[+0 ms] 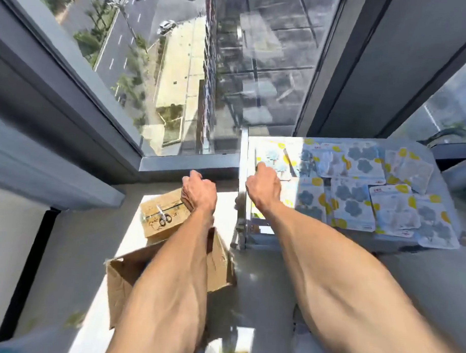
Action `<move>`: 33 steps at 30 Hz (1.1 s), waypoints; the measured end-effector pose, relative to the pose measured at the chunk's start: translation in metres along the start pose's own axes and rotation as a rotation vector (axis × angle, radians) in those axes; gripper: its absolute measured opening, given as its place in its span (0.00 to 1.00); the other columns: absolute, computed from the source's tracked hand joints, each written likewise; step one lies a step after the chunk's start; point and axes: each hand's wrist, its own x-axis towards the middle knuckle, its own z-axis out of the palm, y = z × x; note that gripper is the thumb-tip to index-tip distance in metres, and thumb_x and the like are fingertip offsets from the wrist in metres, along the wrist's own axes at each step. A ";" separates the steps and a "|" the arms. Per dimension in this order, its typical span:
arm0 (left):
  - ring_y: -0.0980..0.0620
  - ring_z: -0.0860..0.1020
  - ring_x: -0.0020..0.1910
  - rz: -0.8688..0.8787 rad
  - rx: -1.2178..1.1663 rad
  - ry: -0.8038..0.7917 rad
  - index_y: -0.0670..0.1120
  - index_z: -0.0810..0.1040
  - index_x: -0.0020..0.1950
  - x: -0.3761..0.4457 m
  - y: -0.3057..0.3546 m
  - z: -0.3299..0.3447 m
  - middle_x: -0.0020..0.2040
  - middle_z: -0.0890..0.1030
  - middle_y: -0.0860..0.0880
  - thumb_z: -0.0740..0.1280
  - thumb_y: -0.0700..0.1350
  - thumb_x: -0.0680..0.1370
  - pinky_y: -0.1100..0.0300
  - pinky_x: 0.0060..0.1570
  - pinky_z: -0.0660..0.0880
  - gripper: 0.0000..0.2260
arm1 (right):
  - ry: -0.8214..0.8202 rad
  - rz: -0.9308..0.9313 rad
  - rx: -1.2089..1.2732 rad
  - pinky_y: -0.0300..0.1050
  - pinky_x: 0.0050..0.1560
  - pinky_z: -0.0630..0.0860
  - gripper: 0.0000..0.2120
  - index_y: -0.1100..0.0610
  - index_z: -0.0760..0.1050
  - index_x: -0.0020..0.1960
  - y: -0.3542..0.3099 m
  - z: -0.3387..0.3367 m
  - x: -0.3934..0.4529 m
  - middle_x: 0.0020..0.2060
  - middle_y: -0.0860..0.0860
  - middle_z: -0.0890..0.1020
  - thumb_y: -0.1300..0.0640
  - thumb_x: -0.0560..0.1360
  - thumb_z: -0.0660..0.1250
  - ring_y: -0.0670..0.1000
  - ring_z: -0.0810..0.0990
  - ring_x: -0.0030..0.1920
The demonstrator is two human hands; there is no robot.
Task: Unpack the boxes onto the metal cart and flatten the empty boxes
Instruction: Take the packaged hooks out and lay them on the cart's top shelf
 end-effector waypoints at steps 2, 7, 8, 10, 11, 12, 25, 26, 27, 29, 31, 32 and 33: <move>0.44 0.76 0.52 -0.020 0.001 0.000 0.45 0.78 0.54 0.022 -0.034 -0.013 0.55 0.78 0.42 0.62 0.39 0.76 0.56 0.46 0.65 0.09 | -0.031 -0.006 0.020 0.49 0.50 0.76 0.11 0.62 0.74 0.55 -0.028 0.035 -0.014 0.49 0.61 0.79 0.57 0.77 0.59 0.62 0.78 0.51; 0.42 0.76 0.50 -0.109 -0.067 -0.052 0.44 0.79 0.48 0.073 -0.141 -0.034 0.52 0.81 0.40 0.63 0.39 0.75 0.56 0.48 0.69 0.07 | -0.160 -0.164 -0.036 0.49 0.48 0.79 0.12 0.55 0.77 0.54 -0.092 0.150 -0.054 0.45 0.57 0.83 0.52 0.75 0.61 0.59 0.81 0.46; 0.41 0.77 0.48 -0.144 -0.059 -0.048 0.44 0.80 0.47 0.084 -0.170 -0.036 0.50 0.82 0.39 0.63 0.39 0.74 0.56 0.45 0.69 0.06 | -0.233 -0.188 -0.048 0.47 0.46 0.79 0.11 0.55 0.78 0.51 -0.098 0.179 -0.062 0.45 0.57 0.84 0.51 0.74 0.62 0.59 0.82 0.46; 0.39 0.78 0.48 -0.211 -0.052 -0.050 0.45 0.79 0.46 0.100 -0.226 -0.029 0.49 0.82 0.38 0.63 0.39 0.74 0.57 0.43 0.69 0.06 | -0.374 -0.181 -0.117 0.45 0.45 0.76 0.11 0.56 0.77 0.49 -0.097 0.236 -0.072 0.45 0.58 0.83 0.51 0.74 0.61 0.61 0.81 0.47; 0.38 0.79 0.48 -0.245 -0.057 -0.064 0.45 0.79 0.46 0.103 -0.251 -0.023 0.48 0.82 0.38 0.62 0.38 0.73 0.57 0.43 0.69 0.06 | -0.429 -0.162 -0.169 0.46 0.46 0.76 0.12 0.58 0.77 0.50 -0.089 0.261 -0.075 0.47 0.60 0.83 0.52 0.74 0.61 0.61 0.81 0.48; 0.38 0.79 0.49 -0.280 -0.057 -0.080 0.46 0.78 0.45 0.106 -0.277 -0.013 0.48 0.82 0.38 0.62 0.38 0.73 0.57 0.43 0.71 0.07 | -0.470 -0.137 -0.214 0.47 0.49 0.76 0.13 0.59 0.76 0.52 -0.081 0.290 -0.077 0.49 0.61 0.82 0.53 0.74 0.61 0.62 0.81 0.51; 0.38 0.75 0.61 -0.581 0.031 -0.360 0.42 0.73 0.62 0.092 -0.502 0.165 0.61 0.77 0.37 0.63 0.39 0.76 0.52 0.56 0.70 0.15 | -0.920 -0.229 -0.714 0.49 0.55 0.75 0.16 0.63 0.75 0.61 0.082 0.546 -0.079 0.59 0.62 0.80 0.56 0.76 0.62 0.62 0.79 0.58; 0.38 0.75 0.61 -0.586 0.028 -0.371 0.41 0.72 0.63 0.090 -0.506 0.174 0.61 0.77 0.37 0.63 0.39 0.76 0.52 0.56 0.70 0.15 | -0.938 -0.258 -0.743 0.49 0.55 0.76 0.16 0.62 0.75 0.61 0.091 0.553 -0.082 0.58 0.61 0.80 0.56 0.77 0.62 0.62 0.79 0.58; 0.38 0.75 0.60 -0.587 0.028 -0.387 0.41 0.71 0.63 0.088 -0.510 0.183 0.60 0.77 0.37 0.63 0.39 0.76 0.52 0.55 0.70 0.15 | -0.961 -0.289 -0.781 0.50 0.55 0.76 0.15 0.61 0.75 0.61 0.101 0.562 -0.083 0.59 0.61 0.80 0.56 0.77 0.62 0.61 0.79 0.59; 0.37 0.76 0.59 -0.568 0.047 -0.436 0.41 0.70 0.63 0.083 -0.515 0.197 0.58 0.78 0.36 0.63 0.39 0.76 0.51 0.53 0.70 0.15 | -1.016 -0.352 -0.892 0.50 0.59 0.75 0.16 0.56 0.75 0.64 0.115 0.576 -0.088 0.61 0.57 0.79 0.54 0.78 0.61 0.58 0.78 0.61; 0.36 0.76 0.58 -0.545 0.064 -0.481 0.41 0.70 0.64 0.078 -0.520 0.209 0.58 0.78 0.35 0.63 0.40 0.76 0.50 0.52 0.71 0.16 | -1.069 -0.426 -0.999 0.50 0.62 0.71 0.18 0.52 0.73 0.66 0.126 0.585 -0.089 0.63 0.53 0.78 0.49 0.79 0.60 0.55 0.76 0.64; 0.36 0.76 0.58 -0.536 0.072 -0.492 0.41 0.69 0.65 0.076 -0.522 0.215 0.58 0.78 0.35 0.63 0.40 0.76 0.50 0.53 0.71 0.17 | -1.081 -0.473 -1.060 0.50 0.64 0.68 0.18 0.52 0.71 0.67 0.130 0.589 -0.089 0.64 0.52 0.77 0.48 0.79 0.59 0.54 0.75 0.65; 0.36 0.75 0.59 -0.537 0.077 -0.496 0.41 0.69 0.65 0.076 -0.522 0.219 0.58 0.78 0.35 0.63 0.40 0.76 0.50 0.54 0.71 0.17 | -1.090 -0.519 -1.132 0.49 0.65 0.66 0.19 0.52 0.70 0.67 0.133 0.590 -0.087 0.65 0.52 0.76 0.47 0.79 0.58 0.54 0.73 0.67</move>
